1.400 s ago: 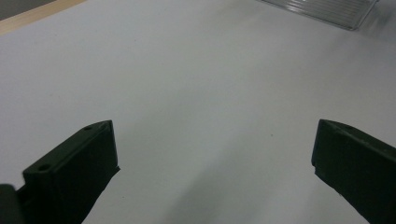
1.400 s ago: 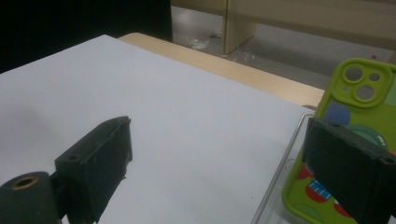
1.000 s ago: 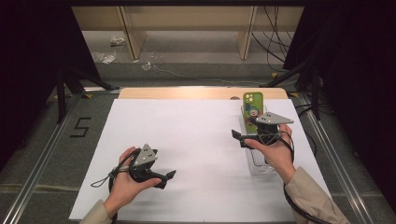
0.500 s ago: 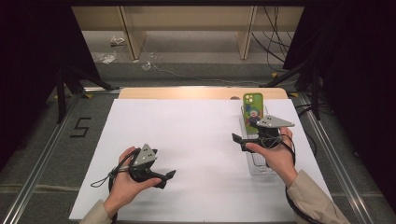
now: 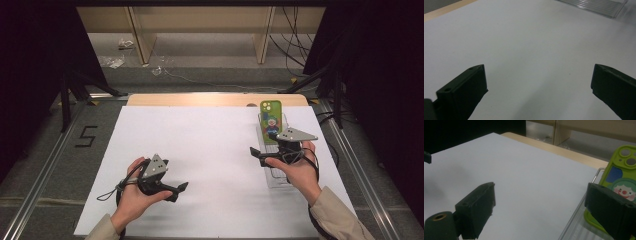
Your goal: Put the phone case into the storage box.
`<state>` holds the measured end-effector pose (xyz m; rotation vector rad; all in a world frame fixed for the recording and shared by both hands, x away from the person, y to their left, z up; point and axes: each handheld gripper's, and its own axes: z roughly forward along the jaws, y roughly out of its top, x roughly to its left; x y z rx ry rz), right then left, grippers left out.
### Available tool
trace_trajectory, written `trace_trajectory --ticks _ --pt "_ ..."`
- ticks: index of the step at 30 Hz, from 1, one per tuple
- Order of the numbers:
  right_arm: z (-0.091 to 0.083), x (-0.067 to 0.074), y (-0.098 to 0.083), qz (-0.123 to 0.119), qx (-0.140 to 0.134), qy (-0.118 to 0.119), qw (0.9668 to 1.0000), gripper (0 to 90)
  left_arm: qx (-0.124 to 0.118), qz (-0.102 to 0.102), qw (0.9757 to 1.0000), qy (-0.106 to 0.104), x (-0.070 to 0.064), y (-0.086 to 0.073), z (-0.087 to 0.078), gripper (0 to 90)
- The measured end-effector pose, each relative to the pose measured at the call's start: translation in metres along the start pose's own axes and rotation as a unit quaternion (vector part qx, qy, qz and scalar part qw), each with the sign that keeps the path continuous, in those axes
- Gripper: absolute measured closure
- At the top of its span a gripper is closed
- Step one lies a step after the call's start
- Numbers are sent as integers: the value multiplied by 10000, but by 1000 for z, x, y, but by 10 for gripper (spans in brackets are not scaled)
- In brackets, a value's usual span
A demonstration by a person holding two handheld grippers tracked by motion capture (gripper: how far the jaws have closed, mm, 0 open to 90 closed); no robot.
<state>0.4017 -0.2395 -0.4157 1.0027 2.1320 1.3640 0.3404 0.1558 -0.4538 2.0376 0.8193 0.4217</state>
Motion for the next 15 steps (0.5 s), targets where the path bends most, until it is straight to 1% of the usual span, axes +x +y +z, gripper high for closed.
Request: trace_trajectory --ticks 6,15 --pt "-3 4 2 -47 17 30 10000 107 -2 3 10000 9 0 0 0 0" --pt "-8 4 -3 -64 31 53 10000 107 1 -2 10000 7 0 0 0 0"
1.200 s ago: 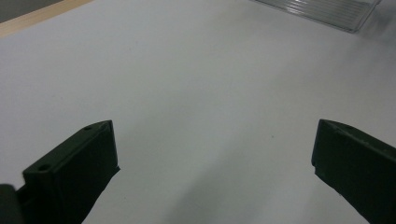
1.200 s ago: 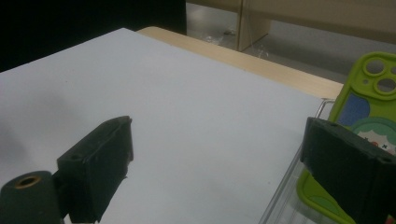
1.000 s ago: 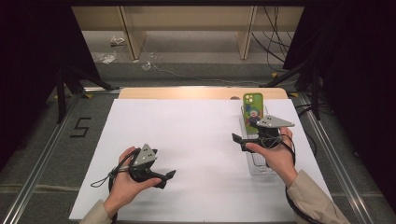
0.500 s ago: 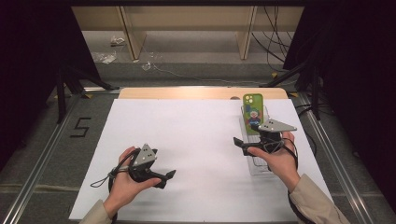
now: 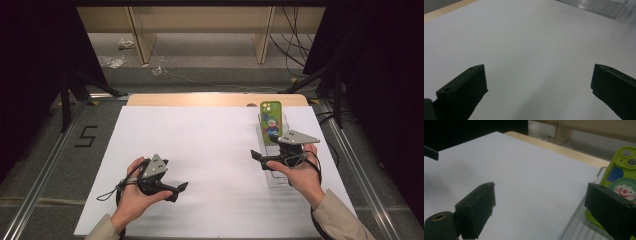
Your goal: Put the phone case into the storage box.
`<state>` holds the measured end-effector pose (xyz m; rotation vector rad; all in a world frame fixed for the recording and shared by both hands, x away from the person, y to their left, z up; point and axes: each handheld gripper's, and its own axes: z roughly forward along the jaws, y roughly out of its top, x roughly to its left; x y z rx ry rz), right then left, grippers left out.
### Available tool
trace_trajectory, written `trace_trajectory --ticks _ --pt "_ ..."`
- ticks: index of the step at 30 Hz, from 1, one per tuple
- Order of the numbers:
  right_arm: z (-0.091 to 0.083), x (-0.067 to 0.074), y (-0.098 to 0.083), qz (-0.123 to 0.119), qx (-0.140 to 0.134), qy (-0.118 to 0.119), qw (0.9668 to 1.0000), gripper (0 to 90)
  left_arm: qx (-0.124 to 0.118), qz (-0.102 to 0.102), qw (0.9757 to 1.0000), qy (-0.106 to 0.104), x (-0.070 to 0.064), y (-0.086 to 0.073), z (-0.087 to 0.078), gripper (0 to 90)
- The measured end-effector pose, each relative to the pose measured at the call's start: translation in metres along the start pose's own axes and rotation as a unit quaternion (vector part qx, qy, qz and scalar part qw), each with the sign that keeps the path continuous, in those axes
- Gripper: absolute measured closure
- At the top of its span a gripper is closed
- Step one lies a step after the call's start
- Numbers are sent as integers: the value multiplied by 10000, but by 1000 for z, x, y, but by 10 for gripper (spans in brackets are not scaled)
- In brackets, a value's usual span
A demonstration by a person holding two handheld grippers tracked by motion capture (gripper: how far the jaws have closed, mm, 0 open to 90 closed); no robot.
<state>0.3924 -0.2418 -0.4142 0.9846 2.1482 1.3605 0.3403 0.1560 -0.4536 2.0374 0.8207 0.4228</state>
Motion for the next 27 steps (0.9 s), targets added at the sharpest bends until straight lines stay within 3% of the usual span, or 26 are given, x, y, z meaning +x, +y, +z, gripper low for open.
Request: trace_trajectory --ticks 27 --pt "-11 2 -13 -59 7 182 9998 107 -21 -14 10000 30 1 0 -1 0"
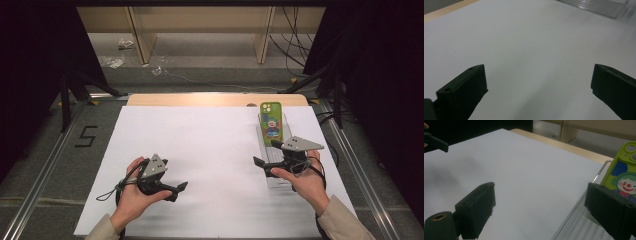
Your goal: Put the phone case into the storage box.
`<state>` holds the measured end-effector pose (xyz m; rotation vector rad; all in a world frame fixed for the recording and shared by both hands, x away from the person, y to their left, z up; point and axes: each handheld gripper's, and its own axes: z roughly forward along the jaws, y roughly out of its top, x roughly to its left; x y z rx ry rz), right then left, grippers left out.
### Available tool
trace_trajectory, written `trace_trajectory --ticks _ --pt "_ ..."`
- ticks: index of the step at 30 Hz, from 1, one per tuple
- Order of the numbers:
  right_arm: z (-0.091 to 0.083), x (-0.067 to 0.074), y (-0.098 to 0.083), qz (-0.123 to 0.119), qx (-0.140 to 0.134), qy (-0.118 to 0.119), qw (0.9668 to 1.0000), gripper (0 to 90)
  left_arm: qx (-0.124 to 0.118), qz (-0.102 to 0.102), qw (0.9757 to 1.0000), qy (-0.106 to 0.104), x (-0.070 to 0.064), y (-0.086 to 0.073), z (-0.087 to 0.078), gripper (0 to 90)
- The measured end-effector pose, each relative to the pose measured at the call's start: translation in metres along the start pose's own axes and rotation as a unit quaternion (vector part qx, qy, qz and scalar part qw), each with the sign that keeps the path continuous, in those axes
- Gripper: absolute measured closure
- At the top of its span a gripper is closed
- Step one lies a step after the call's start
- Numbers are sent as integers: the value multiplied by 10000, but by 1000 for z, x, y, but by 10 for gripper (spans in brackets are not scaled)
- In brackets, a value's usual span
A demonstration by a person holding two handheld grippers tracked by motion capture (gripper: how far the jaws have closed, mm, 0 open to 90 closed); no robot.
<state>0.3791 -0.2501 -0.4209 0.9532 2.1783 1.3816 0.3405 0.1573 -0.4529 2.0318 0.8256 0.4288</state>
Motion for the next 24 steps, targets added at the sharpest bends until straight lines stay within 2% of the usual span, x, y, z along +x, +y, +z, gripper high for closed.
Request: trace_trajectory --ticks 24 --pt "-7 1 -8 -18 -10 4 10000 105 -7 -9 10000 9 0 0 0 0"
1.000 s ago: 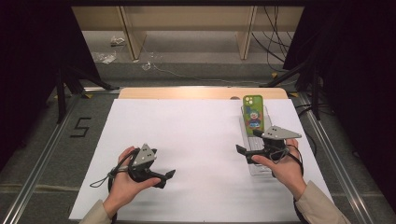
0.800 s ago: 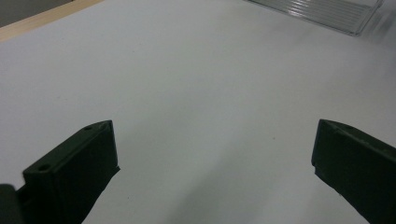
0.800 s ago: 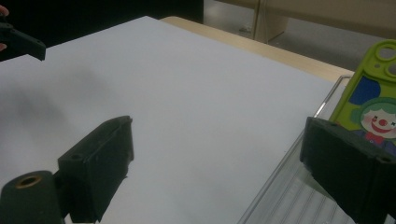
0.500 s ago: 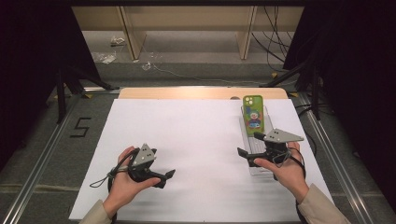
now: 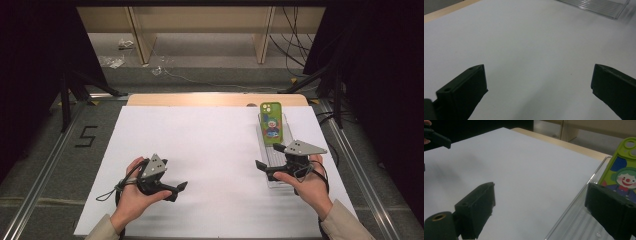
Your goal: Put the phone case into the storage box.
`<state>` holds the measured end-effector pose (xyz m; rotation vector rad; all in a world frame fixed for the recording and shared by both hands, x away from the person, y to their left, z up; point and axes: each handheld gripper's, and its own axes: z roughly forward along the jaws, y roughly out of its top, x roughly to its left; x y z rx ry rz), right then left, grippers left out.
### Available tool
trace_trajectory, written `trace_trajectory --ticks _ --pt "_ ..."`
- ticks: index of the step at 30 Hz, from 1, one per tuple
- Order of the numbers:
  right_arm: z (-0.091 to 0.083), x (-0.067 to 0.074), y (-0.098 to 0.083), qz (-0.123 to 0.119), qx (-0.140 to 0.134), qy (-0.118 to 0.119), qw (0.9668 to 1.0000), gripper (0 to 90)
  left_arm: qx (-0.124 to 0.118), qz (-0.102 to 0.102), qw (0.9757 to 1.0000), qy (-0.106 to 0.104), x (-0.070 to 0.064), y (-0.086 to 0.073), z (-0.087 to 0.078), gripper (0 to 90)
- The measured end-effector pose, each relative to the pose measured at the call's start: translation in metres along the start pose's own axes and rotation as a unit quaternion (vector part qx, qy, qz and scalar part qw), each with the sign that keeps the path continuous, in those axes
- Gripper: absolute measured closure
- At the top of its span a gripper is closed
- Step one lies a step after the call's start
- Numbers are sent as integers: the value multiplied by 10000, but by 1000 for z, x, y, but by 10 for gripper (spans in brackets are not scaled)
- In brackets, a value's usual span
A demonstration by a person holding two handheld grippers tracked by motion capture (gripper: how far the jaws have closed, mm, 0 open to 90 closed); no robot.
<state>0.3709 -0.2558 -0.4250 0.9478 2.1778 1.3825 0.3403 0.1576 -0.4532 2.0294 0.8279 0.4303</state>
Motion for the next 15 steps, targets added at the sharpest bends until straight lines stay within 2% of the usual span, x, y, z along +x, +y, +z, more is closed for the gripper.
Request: trace_trajectory --ticks 15 --pt "0 -1 0 18 -18 9 10000 105 -39 -23 10000 -3 0 0 1 0"
